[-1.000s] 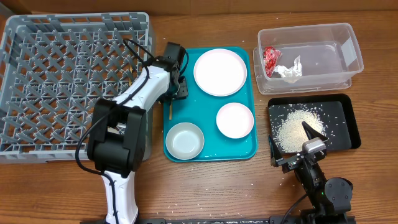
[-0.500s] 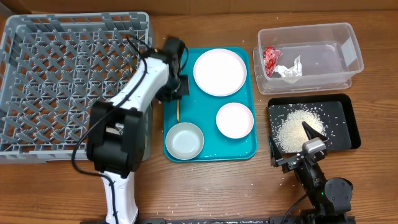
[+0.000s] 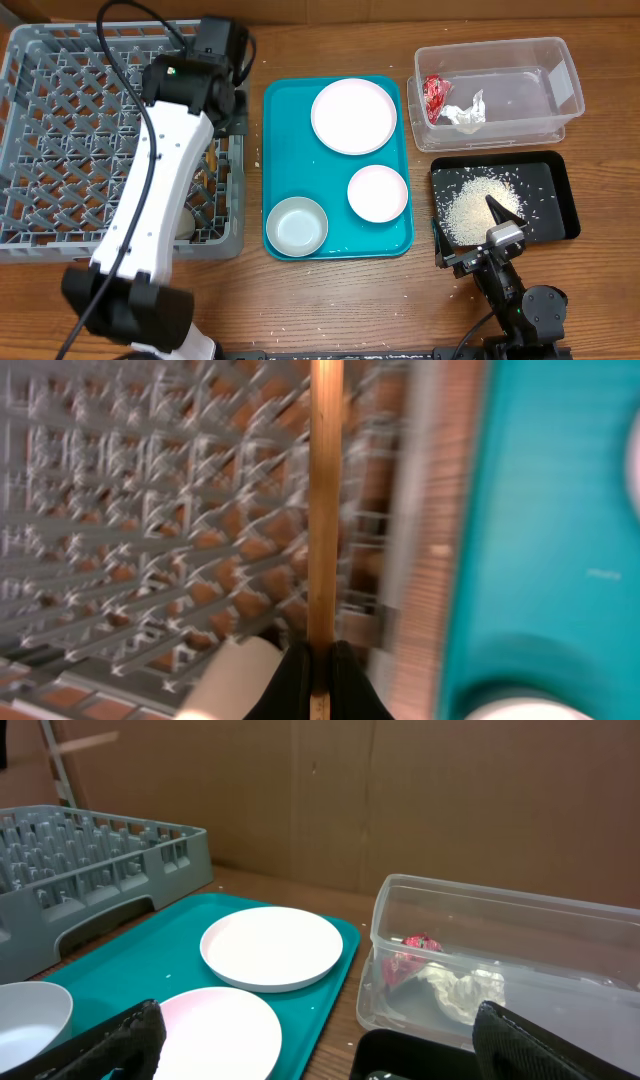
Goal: Sort waste into correct bins and load items into the dishwasher
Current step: 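Lift the chopstick with the left gripper and drop it into the rack, then move the left gripper to the pink bowl and grasp its rim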
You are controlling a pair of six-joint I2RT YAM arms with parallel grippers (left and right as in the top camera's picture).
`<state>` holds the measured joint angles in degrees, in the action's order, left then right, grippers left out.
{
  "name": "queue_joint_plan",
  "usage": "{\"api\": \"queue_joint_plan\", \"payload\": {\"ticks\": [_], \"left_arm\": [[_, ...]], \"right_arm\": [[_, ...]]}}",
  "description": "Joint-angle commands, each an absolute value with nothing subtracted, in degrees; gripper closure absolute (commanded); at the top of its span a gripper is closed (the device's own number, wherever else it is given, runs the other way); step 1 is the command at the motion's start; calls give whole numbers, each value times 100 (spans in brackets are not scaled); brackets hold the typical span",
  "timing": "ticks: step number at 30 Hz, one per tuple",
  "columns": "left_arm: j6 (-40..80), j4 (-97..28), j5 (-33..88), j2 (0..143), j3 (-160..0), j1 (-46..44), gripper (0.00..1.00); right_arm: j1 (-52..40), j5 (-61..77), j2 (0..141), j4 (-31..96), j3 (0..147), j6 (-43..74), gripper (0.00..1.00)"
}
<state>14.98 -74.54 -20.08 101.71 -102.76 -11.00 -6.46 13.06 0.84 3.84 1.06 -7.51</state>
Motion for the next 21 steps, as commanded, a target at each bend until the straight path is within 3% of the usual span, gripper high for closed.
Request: {"api": "queue_joint_plan", "payload": {"ticks": [1, 8, 10, 11, 15, 18, 21], "left_arm": [[1387, -7255, -2427, 10591, -9723, -642, 96], [419, -6702, -1393, 10991, -9465, -139, 95], [401, -6716, -1319, 10973, -9498, -113, 86], [399, -6886, -1175, 10927, -9677, -115, 65], [379, -7432, -596, 10674, -10326, -191, 46], [377, -7627, -38, 10276, -10709, -290, 39], [202, -7588, 731, 9784, -10805, -508, 44]], "right_arm": [[-639, 1262, 16, 342, 45, -755, 0], [-639, 1262, 16, 342, 45, -753, 0], [-639, 1262, 16, 342, 45, -753, 0], [-639, 1262, 16, 342, 45, -755, 0], [-639, 1262, 16, 342, 45, -755, 0], [-642, 1262, 16, 342, 45, -755, 0], [-639, 1262, 16, 342, 45, -755, 0]]}}
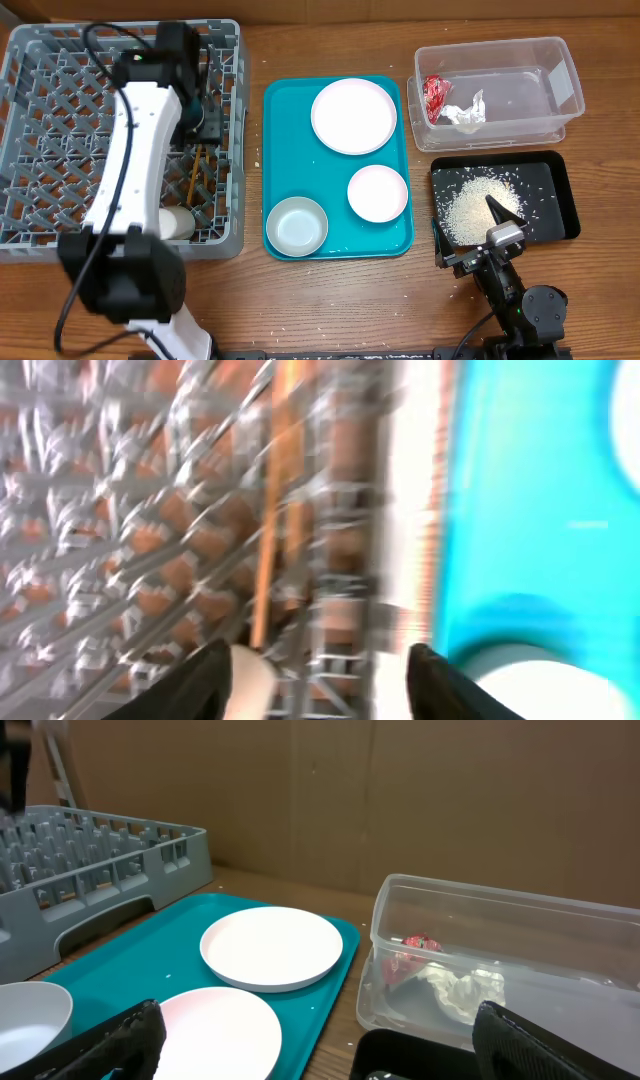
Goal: Sort waste into correct bins and load items into the dishwasher
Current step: 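Move the left gripper to the pink bowl and grasp its rim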
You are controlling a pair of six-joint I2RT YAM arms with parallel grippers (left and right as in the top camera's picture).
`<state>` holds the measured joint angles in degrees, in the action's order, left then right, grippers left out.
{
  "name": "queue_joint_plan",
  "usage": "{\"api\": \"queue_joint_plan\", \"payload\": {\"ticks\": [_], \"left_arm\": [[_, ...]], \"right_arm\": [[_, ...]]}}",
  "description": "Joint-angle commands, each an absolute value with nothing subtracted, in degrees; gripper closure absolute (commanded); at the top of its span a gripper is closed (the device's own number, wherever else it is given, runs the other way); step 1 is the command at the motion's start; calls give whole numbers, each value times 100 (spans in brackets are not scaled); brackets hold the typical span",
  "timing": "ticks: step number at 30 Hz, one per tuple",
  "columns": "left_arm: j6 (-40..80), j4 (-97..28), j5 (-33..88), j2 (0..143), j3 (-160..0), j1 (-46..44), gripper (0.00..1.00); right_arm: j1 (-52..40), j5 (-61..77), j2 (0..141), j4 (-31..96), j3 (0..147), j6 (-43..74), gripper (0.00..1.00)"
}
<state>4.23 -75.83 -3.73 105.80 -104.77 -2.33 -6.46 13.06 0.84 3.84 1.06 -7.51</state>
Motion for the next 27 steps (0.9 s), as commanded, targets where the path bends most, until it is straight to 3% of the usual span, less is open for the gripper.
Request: {"api": "queue_joint_plan", "payload": {"ticks": [1, 3, 6, 8, 10, 13, 15, 16, 23, 27], "left_arm": [[185, -7564, 908, 9631, -10805, -620, 46], [187, -7507, 1024, 9306, -10805, -937, 47], [231, -7411, 1262, 8927, -10805, -1439, 11], [231, -7408, 1507, 8785, -10805, -1715, 16], [231, -7343, 1564, 8722, -10805, -1914, 0], [276, -7511, 1494, 8770, -10798, -2202, 0], [779, -7712, 1181, 8842, -10770, -2311, 18], [1157, -7800, 972, 8877, -10742, -2344, 20], [2633, -7384, 405, 9000, -9762, -2427, 23], [2786, -6346, 685, 9102, -8941, -2661, 27]], "right_arm": [[-639, 1262, 16, 342, 45, -755, 0], [-639, 1262, 16, 342, 45, -755, 0], [-639, 1260, 16, 342, 45, -755, 0], [-639, 1262, 16, 342, 45, -755, 0], [-639, 1262, 16, 342, 45, -755, 0], [-639, 1262, 16, 342, 45, -755, 0], [-639, 1262, 16, 342, 45, -755, 0], [-639, 1262, 16, 342, 45, -755, 0], [-639, 1262, 16, 342, 45, -755, 0], [-639, 1262, 16, 342, 45, -755, 0]]}}
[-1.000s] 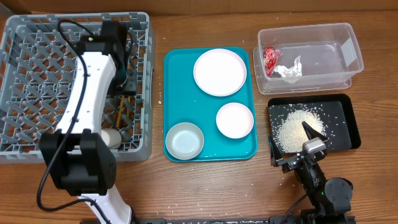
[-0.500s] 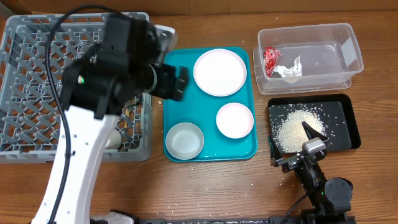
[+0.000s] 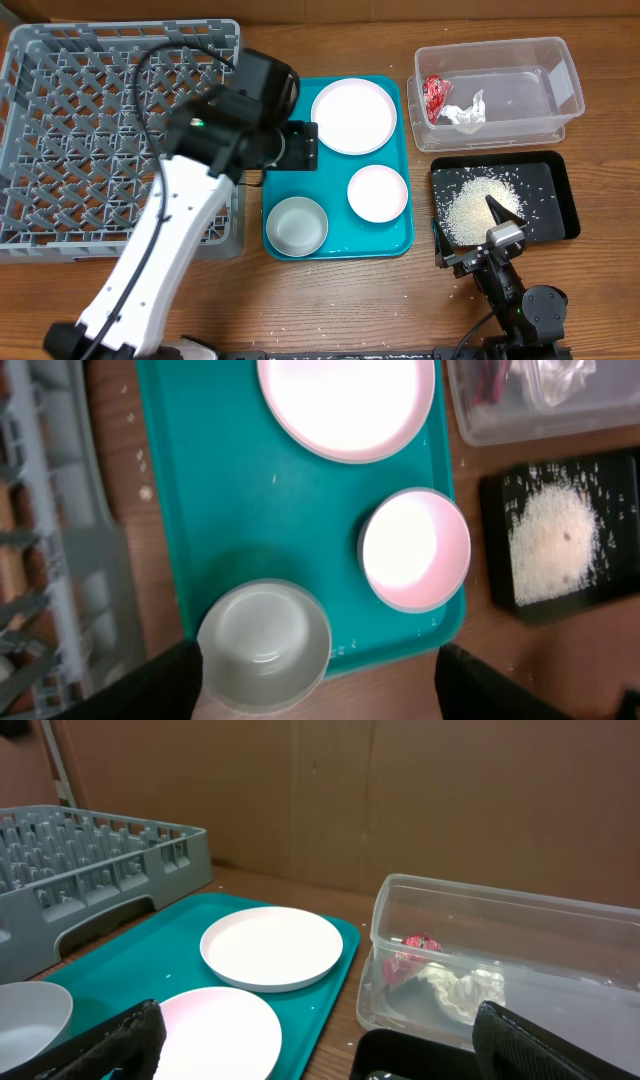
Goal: Sort waste into correct bins and load items into the dishwasher
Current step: 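Move the left gripper to the pink bowl and grasp its rim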
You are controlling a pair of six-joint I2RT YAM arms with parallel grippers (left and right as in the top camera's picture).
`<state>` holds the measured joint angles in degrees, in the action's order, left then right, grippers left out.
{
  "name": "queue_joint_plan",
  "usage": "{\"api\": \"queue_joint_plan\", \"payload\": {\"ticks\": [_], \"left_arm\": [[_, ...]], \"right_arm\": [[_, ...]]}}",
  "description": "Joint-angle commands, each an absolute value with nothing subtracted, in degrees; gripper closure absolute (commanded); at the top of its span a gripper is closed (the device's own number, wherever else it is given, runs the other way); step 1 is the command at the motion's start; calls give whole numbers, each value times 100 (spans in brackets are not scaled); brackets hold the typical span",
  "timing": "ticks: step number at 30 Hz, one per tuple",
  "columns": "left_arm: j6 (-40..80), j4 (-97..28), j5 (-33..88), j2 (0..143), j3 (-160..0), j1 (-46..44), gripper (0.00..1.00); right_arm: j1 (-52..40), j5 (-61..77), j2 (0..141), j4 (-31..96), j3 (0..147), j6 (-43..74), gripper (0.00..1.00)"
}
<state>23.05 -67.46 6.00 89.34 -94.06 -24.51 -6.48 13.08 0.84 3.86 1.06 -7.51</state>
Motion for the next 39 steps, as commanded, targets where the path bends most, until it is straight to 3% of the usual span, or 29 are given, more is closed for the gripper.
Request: {"api": "queue_joint_plan", "payload": {"ticks": [1, 4, 13, 20, 25, 32, 39], "left_arm": [[2753, -5959, 709, 9161, -8733, -2775, 30], [2377, -5214, 515, 9452, -8455, -3133, 34], [2117, -4584, 244, 10252, -8742, -3400, 37], [2449, -4449, -148, 10702, -8877, -3214, 37], [2088, -4770, 1160, 11015, -8877, -3179, 41], [2095, -5258, 1229, 11017, -8862, -3269, 39], [2097, -4797, 425, 11467, -8597, -3570, 42]], "right_arm": [[-639, 1262, 16, 342, 45, -755, 0], [-639, 1262, 16, 342, 45, -755, 0], [-639, 1262, 16, 342, 45, -755, 0], [-639, 1262, 16, 342, 45, -755, 0], [-639, 1262, 16, 342, 45, -755, 0], [-639, 1262, 16, 342, 45, -755, 0], [-639, 1262, 16, 342, 45, -755, 0]]}}
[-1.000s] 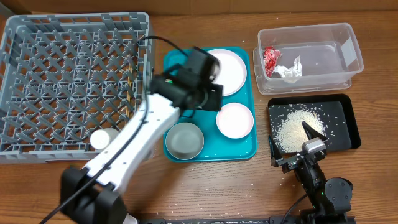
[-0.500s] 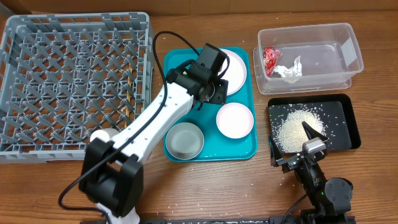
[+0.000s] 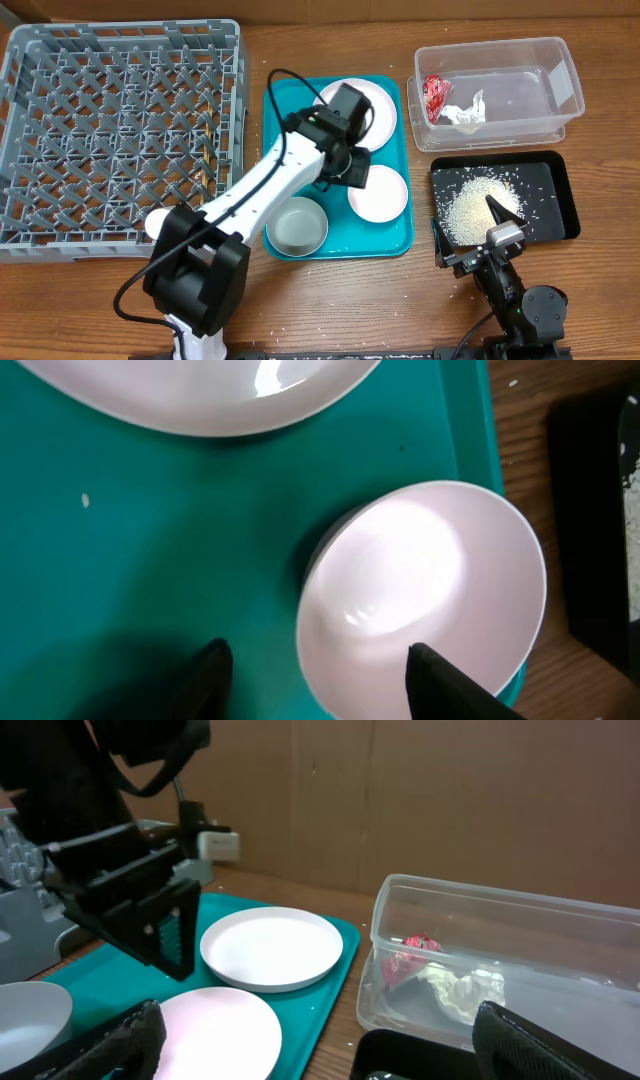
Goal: Sort waste into correct bins and load items into the dishwasher
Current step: 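Move the left gripper to the pink bowl and grasp its rim, then carry the pink bowl with the left gripper and set it in the rack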
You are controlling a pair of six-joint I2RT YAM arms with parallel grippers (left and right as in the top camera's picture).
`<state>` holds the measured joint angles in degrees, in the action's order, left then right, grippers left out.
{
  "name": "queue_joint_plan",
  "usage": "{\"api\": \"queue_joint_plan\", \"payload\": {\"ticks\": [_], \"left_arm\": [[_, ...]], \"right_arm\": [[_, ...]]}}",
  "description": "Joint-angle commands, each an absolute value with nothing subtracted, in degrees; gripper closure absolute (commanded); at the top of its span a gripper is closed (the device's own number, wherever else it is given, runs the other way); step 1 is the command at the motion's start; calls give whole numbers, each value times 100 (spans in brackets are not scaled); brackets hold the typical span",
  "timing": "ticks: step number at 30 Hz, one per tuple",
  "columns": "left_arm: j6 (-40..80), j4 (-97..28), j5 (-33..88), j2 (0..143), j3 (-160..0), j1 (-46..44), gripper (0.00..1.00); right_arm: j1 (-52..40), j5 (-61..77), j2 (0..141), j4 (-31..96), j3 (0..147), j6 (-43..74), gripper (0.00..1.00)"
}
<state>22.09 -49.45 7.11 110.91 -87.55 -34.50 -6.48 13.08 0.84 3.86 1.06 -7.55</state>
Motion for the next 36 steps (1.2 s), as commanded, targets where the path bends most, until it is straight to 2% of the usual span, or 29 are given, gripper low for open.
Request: {"api": "queue_joint_plan", "payload": {"ticks": [1, 5, 7, 8, 9, 15, 18, 22, 23, 26, 29, 36], "left_arm": [[2097, -4746, 480, 11603, -8597, -3577, 44], [2213, -4639, 735, 11909, -8597, -3548, 57], [2231, -4628, 709, 11959, -8597, -3514, 75], [2231, -4648, 711, 11959, -8597, -3479, 90], [2231, -4672, 711, 11942, -8600, -3444, 96], [2292, -5256, 644, 11295, -8901, -2995, 96], [2265, -5826, -36, 10678, -9253, -2652, 96], [2112, -6674, -2126, 9867, -9699, -2167, 96], [2095, -6904, -3415, 9544, -9741, -1935, 96], [2093, -7024, -5081, 9292, -9738, -1516, 96], [2093, -6982, -5885, 9336, -9721, -1114, 96], [2132, -6827, -6541, 10031, -9566, -582, 96]], "right_arm": [[-639, 1262, 16, 342, 45, -755, 0], [-639, 1262, 16, 342, 45, -755, 0], [-639, 1262, 16, 342, 45, -755, 0], [-642, 1262, 16, 342, 45, -755, 0], [-639, 1262, 16, 342, 45, -755, 0], [-639, 1262, 16, 342, 45, -755, 0], [-642, 1262, 16, 342, 45, -755, 0], [-639, 1262, 16, 342, 45, -755, 0], [-639, 1262, 16, 342, 45, -755, 0], [-642, 1262, 16, 342, 45, -755, 0], [-639, 1262, 16, 342, 45, -755, 0], [-639, 1262, 16, 342, 45, -755, 0]]}}
